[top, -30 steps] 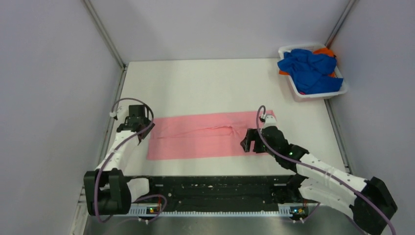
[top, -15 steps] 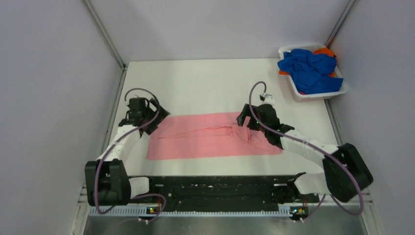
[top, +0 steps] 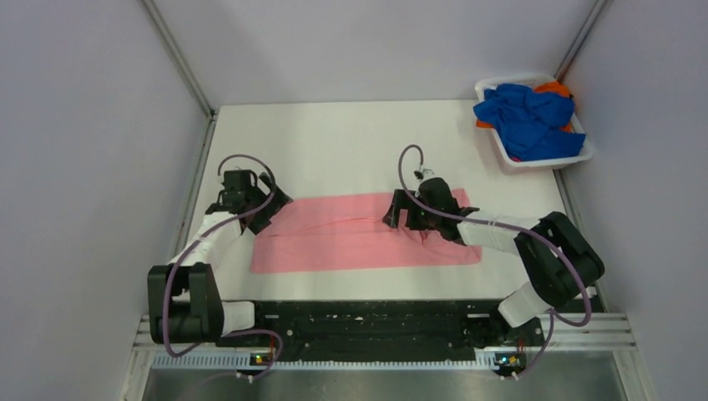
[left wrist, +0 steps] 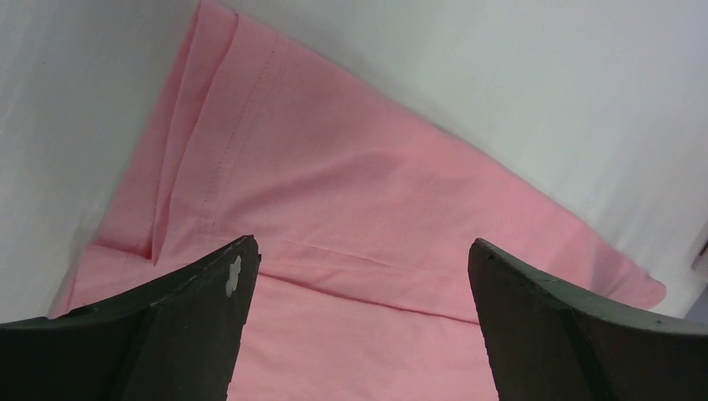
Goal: Fold and stack the t-shirts
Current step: Fold the other side of the tshirt into a rectangle, then rotate the tshirt 90 degrees
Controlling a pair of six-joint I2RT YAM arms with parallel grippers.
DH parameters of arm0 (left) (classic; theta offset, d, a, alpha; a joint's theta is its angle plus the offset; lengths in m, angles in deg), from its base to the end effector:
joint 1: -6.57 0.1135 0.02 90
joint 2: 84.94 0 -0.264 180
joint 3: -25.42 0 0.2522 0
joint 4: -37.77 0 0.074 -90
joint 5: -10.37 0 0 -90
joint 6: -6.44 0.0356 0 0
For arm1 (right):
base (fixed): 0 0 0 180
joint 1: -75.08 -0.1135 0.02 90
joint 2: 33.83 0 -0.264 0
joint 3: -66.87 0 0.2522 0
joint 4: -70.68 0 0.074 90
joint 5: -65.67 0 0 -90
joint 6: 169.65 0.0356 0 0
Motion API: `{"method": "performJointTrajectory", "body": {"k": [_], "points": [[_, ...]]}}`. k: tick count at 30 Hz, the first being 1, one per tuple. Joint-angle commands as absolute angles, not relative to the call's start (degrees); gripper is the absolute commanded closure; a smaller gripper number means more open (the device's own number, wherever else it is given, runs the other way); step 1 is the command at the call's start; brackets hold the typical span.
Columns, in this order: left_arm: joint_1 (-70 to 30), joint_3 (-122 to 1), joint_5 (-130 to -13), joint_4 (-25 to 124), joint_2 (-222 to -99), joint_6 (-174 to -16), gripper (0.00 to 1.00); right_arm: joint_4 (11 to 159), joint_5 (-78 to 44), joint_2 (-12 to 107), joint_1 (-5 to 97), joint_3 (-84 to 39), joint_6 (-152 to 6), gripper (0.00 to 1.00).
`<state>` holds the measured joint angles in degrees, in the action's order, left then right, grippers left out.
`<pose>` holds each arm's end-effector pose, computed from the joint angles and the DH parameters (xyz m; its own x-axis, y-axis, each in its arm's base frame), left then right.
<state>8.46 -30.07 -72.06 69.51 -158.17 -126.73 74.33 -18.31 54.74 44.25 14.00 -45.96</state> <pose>0.2551 0.0037 0.2063 -0.5903 -0.6981 -0.4053 -0.4813 0.7075 -0.5175 0.2581 0.1584 0.1609 -0.7744 0.1803 -0.6065 -0.1800 0.8562 0.4843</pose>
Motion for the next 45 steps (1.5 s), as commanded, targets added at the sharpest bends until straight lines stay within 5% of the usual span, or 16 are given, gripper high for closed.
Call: {"method": "performJointTrajectory", "body": {"k": [1, 7, 13, 17, 24, 34, 45], "points": [[8.5, -30.5, -73.6, 67.2, -159.5, -125.7, 0.01, 80.1, -17.4, 49.4, 34.5, 13.3, -45.7, 0.01], [8.4, -32.3, -73.3, 67.4, -161.2, -125.7, 0.01, 87.7, -18.1, 43.1, 19.1, 12.8, -48.0, 0.01], [8.4, -32.8, -72.3, 67.4, -160.9, -125.6, 0.01, 91.9, -26.5, 37.7, 17.6, 12.9, -48.9, 0.01], [8.2, -34.3, -68.2, 67.5, -162.6, -125.0, 0.01, 97.7, -36.4, 34.6, 20.9, 12.5, -44.0, 0.01], [3.9, -35.4, -67.4, 66.6, -167.9, -124.6, 0.01, 94.3, -27.6, 34.6, 36.1, 22.1, -31.9, 0.01], [2.5, -29.5, -72.3, 67.4, -169.2, -126.1, 0.01, 78.0, -25.0, 50.9, 49.8, 21.3, -30.6, 0.01], [-13.8, -17.4, -72.8, 58.3, -159.4, -142.7, 0.01, 84.0, -16.9, 78.9, 58.5, -12.7, -37.6, 0.01]]}}
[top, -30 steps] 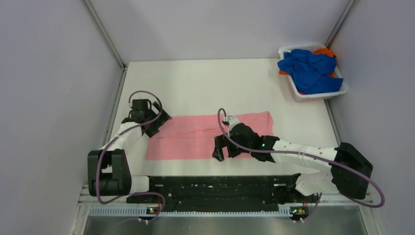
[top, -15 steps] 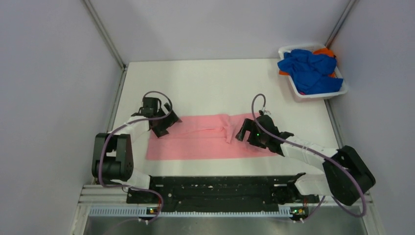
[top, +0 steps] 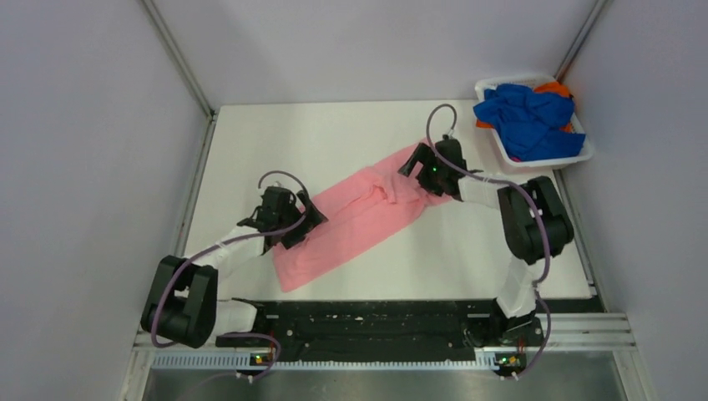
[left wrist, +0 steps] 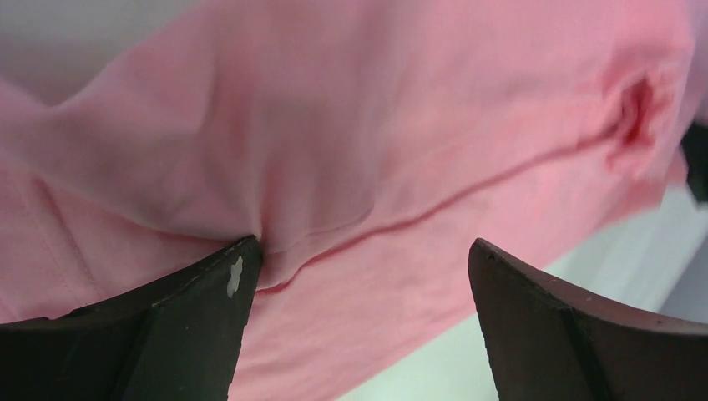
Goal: Fold and stack the t-shirts
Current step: Rotate the tshirt 90 degrees
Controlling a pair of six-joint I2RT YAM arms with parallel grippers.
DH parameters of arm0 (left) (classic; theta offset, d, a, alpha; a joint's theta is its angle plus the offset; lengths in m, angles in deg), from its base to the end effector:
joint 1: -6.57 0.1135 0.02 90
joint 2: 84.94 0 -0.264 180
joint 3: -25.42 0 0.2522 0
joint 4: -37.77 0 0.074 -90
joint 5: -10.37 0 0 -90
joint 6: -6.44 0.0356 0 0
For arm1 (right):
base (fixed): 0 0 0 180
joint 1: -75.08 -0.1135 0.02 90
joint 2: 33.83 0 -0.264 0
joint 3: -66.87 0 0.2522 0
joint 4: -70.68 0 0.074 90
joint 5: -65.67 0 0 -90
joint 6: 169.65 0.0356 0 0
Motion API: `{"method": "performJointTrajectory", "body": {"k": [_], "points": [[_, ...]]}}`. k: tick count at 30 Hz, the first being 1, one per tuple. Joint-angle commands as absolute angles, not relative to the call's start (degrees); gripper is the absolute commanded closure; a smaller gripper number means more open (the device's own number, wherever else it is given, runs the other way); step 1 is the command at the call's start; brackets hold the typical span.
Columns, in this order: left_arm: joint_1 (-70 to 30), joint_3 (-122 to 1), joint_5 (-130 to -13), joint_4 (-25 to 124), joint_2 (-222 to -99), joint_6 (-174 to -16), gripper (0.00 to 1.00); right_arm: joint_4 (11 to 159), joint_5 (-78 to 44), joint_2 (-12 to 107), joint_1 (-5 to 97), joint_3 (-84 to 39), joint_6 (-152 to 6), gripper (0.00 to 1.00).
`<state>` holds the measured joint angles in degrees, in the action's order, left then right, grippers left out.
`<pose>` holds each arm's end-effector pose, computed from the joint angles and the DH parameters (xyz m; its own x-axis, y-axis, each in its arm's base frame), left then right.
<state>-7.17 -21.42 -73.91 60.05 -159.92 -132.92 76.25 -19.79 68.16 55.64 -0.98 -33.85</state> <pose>0.2359 -0.0613 0.1652 -0.7138 -0.6028 -0.3567 -0.3740 0.7586 -0.5335 0.3459 0.1251 0.1602 -0.6990 0.5111 -0.5001 0.1606 0.7937 0.5868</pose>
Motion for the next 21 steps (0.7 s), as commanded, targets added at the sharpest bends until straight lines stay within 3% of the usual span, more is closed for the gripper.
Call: {"method": "performJointTrajectory", "body": {"k": [1, 9, 12, 21], "points": [[-15.9, -17.0, -73.4, 56.5, -159.2, -144.4, 0.01, 87.1, -15.7, 81.6, 58.7, -17.1, -38.1, 0.01], [-28.6, -21.1, -74.6, 42.0, -168.1, -149.6, 0.01, 101.7, -11.7, 105.7, 59.0, -51.8, -40.3, 0.01], [-31.7, -25.0, -73.5, 40.7, -172.6, -149.1, 0.01, 102.1, -8.0, 112.1, 58.8, -61.3, -39.5, 0.01], [-38.3, -31.1, -73.4, 45.4, -177.4, -146.0, 0.01, 98.0, -13.8, 123.5, 58.5, -85.5, -44.2, 0.01]]}}
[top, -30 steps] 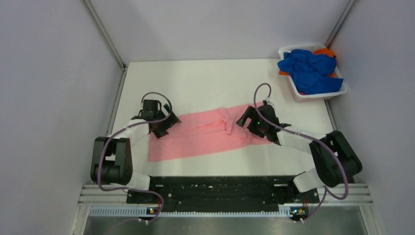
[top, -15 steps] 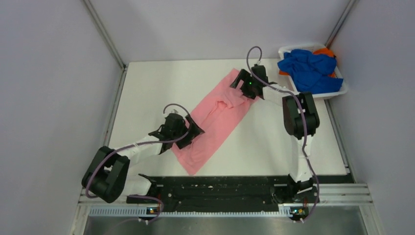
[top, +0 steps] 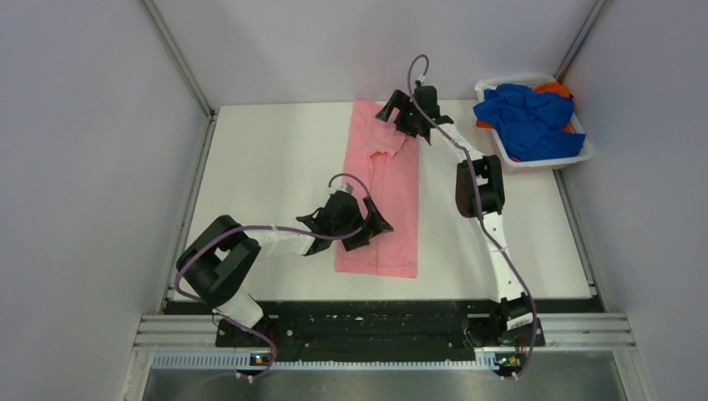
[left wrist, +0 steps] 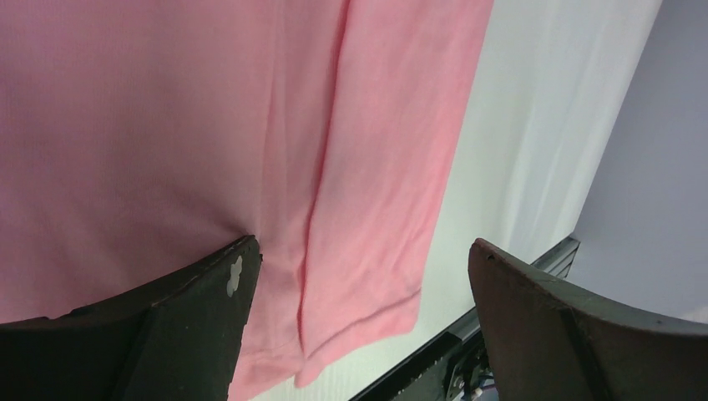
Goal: Fold and stack the t-shirts
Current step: Rotate the tshirt 90 degrees, then grab the bottom of the folded rectangular tshirt with both arms
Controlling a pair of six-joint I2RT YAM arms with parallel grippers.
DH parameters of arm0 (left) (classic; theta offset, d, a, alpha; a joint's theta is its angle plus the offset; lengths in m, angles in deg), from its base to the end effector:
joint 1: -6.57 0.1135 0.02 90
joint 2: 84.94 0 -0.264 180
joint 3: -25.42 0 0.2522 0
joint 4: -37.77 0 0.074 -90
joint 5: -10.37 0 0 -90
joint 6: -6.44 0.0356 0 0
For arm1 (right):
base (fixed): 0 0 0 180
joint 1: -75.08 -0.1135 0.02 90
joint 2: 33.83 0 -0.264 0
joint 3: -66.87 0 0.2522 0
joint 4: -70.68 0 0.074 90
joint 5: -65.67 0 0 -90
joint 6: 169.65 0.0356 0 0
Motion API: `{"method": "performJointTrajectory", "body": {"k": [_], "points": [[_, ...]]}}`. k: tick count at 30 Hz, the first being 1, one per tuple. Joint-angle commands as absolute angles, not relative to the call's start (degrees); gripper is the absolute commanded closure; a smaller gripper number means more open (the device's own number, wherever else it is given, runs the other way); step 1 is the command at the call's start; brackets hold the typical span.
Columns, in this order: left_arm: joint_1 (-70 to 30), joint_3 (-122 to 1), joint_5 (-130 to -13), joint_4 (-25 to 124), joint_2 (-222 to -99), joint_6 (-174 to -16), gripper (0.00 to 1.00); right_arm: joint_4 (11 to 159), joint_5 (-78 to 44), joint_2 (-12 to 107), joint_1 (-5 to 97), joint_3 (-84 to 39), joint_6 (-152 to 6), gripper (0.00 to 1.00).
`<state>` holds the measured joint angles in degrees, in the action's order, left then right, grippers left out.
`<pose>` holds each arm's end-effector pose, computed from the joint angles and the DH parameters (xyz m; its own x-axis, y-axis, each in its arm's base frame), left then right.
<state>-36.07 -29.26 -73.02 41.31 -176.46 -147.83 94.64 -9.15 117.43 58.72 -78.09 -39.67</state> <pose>0.2268 -0.2145 0.1553 -0.8712 -0.4143 -0.2635 -0.1092 0.6868 -0.7186 0.5690 0.1768 0.1582 -0.6846 0.4453 -0.5771 -0.0639 0.7520 0.6561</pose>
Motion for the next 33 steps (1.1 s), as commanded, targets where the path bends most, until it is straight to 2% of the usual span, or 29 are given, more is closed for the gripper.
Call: {"method": "performJointTrajectory", "body": {"k": [1, 4, 9, 12, 15, 18, 21, 23, 27, 30, 33], "points": [[-38.7, -31.3, -74.0, 46.3, -177.0, -145.7, 0.01, 96.9, -15.3, 123.7, 58.5, -87.0, -45.5, 0.01], [-39.8, -31.2, -75.7, 49.6, -175.0, -144.9, 0.01, 94.2, -18.5, 121.7, 58.6, -88.3, -48.2, 0.01], [-41.8, -31.4, -78.6, 54.2, -170.2, -140.8, 0.01, 92.8, -15.0, 114.2, 58.3, -86.6, -52.2, 0.01], [-42.3, -33.4, -79.1, 58.4, -166.3, -136.2, 0.01, 94.1, -14.4, 107.7, 57.0, -81.2, -56.7, 0.01], [-42.3, -34.5, -84.2, 63.3, -161.5, -132.6, 0.01, 96.3, -19.4, 99.8, 55.2, -73.8, -61.7, 0.01], [-42.2, -34.5, -94.7, 69.2, -158.2, -131.0, 0.01, 101.3, -23.0, 92.1, 53.9, -66.1, -63.5, 0.01], [-40.1, -34.7, -100.4, 75.4, -158.3, -130.1, 0.01, 106.6, -23.5, 82.5, 53.0, -52.8, -61.8, 0.01], [-39.0, -34.3, -98.3, 76.6, -158.9, -129.0, 0.02, 103.5, -25.7, 73.4, 51.5, -37.7, -59.1, 0.01], [-38.6, -33.0, -90.9, 76.2, -160.0, -127.7, 0.11, 94.3, -33.5, 54.9, 46.9, -9.7, -50.9, 0.02], [-38.6, -32.3, -86.9, 77.4, -161.8, -127.2, 0.18, 93.6, -36.0, 47.5, 42.3, 1.4, -46.1, 0.03], [-38.6, -31.9, -84.7, 77.8, -164.4, -127.0, 0.30, 94.4, -36.5, 43.4, 38.3, 7.5, -44.3, 0.05]]}}
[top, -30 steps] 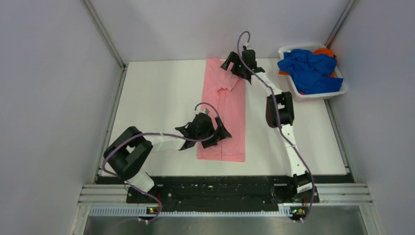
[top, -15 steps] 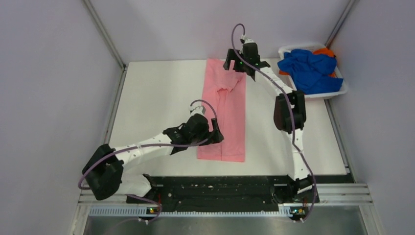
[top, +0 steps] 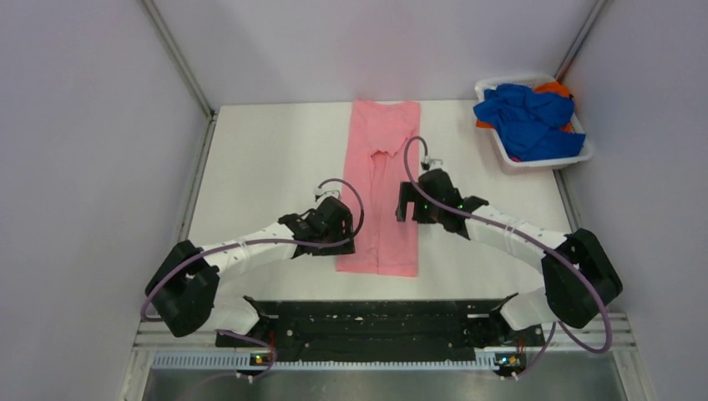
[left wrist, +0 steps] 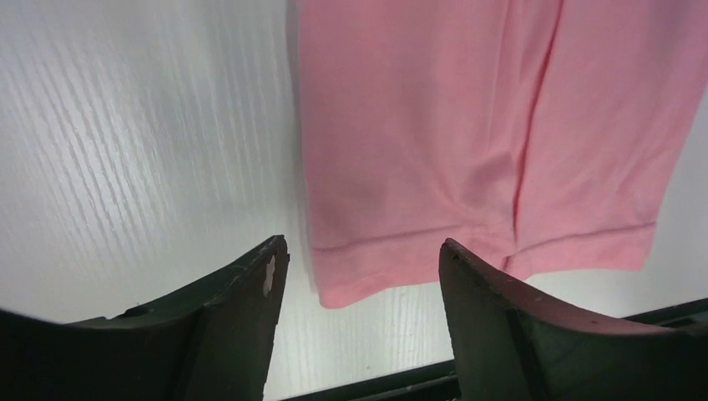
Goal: Fold and stack the t-shirts
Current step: Grab the bottom of the folded rectangular tshirt with both arms
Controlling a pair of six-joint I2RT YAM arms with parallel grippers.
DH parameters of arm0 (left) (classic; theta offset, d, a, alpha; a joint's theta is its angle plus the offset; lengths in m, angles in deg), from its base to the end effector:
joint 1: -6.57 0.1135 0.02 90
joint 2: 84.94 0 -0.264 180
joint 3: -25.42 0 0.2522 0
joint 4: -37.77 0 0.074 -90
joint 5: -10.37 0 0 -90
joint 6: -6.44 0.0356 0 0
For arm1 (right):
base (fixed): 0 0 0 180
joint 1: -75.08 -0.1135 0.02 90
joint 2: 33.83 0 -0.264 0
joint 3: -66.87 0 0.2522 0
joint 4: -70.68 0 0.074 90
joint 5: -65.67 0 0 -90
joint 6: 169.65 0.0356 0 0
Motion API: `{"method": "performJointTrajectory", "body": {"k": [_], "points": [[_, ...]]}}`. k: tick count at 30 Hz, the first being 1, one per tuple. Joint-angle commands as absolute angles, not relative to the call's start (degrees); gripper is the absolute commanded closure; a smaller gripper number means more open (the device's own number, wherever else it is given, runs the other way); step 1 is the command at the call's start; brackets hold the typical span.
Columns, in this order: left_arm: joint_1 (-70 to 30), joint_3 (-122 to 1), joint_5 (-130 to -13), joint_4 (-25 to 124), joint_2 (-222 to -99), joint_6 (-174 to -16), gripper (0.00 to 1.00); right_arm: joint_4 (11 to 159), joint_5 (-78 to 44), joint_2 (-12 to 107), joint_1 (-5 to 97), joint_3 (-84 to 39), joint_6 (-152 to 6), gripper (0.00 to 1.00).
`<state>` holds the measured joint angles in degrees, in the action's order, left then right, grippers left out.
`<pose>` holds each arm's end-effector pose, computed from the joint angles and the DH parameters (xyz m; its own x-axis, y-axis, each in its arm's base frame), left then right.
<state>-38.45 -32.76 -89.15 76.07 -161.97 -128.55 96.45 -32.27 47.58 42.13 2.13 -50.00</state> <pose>0.1870 -0.1788 0.1976 -0.8683 -0.1175 -0.4819 0.0287 0.9580 -0.2852 0.2568 0.1606 0.2285 -0.7163 0.1196 -0.6875 -0.1137 0.9520 0.2841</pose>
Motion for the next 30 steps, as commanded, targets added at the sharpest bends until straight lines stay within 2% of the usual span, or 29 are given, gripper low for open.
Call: {"method": "performJointTrajectory", "body": {"k": [1, 3, 8, 13, 14, 18, 25, 28, 30], "points": [[-38.5, -31.9, -84.1, 78.0, -165.1, -127.1, 0.34, 95.6, -36.4, 42.4, 37.7, 8.8, -43.8, 0.05], [-38.5, -31.1, -83.4, 77.7, -165.7, -127.4, 0.38, 97.7, -36.0, 40.1, 36.4, 12.1, -42.7, 0.06], [-38.5, -28.1, -81.9, 75.5, -165.2, -128.0, 0.43, 100.4, -33.7, 34.4, 32.3, 18.0, -42.4, 0.08], [-38.5, -28.0, -81.4, 74.5, -167.7, -127.7, 0.53, 97.6, -30.0, 29.6, 30.2, 22.9, -39.4, 0.11], [-38.5, -28.3, -81.4, 74.1, -168.1, -127.9, 0.59, 97.1, -29.3, 29.5, 29.7, 23.5, -38.9, 0.12], [-38.5, -28.6, -80.1, 74.6, -167.9, -129.0, 0.98, 98.5, -29.8, 29.6, 26.2, 24.5, -35.1, 0.17], [-38.6, -24.7, -80.0, 74.6, -161.4, -131.1, 1.00, 102.5, -34.2, 33.6, 22.8, 24.2, -29.6, 0.33], [-38.6, -24.1, -78.6, 74.3, -160.5, -131.8, 1.00, 103.0, -34.7, 35.7, 22.4, 23.8, -27.7, 0.47], [-38.5, -23.3, -77.1, 73.4, -160.3, -132.3, 1.00, 102.7, -35.3, 36.7, 22.3, 24.2, -27.2, 0.49]]}}
